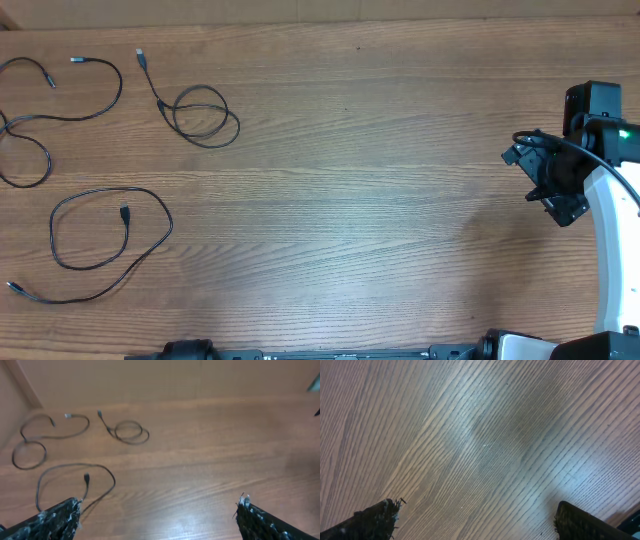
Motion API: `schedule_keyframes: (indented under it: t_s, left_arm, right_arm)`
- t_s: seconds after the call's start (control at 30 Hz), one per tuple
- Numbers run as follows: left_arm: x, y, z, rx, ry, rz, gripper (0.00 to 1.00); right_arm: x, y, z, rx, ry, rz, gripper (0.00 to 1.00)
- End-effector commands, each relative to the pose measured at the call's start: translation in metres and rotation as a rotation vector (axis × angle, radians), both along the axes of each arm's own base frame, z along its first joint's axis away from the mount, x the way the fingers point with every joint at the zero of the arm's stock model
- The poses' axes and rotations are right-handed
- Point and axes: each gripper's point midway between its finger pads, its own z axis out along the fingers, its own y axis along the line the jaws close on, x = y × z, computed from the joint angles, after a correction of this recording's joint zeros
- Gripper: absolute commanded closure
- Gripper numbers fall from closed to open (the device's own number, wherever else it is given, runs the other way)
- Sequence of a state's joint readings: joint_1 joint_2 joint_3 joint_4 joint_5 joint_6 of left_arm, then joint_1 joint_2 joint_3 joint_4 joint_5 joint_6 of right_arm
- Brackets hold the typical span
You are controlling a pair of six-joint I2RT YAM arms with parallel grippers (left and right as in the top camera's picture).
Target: Untangle cables
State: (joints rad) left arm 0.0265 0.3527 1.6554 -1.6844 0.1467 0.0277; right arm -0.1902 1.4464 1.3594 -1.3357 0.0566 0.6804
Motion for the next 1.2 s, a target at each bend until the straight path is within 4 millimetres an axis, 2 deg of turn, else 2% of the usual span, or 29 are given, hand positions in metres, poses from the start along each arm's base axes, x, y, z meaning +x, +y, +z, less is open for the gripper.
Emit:
schedule_keyframes:
  t_s: [0.0, 0.37, 0.43, 1.17]
  left_arm:
    - [-0.023, -0.002, -0.004, -0.008, -0.086, 0.001, 0.0]
    - [-0.085, -0.004, -0.022, 0.0, -0.34, 0.0, 0.0]
    - [-0.092, -0.004, -0.013, 0.001, -0.38, 0.0, 0.0]
    - [-0.095, -0.004, -0.013, 0.003, -0.39, 0.002, 0.0]
  right_arm:
    - [0.003, -0.004, 0.012, -0.018, -0.039, -0.006, 0.0]
    - [0.003, -0.004, 0.012, -0.018, -0.039, -0.006, 0.0]
    - [0.003, -0.004, 0.012, -0.018, -0.039, -0.006, 0.0]
    - [0.003, -0.004, 0.012, -0.018, -0.04, -0.006, 0.0]
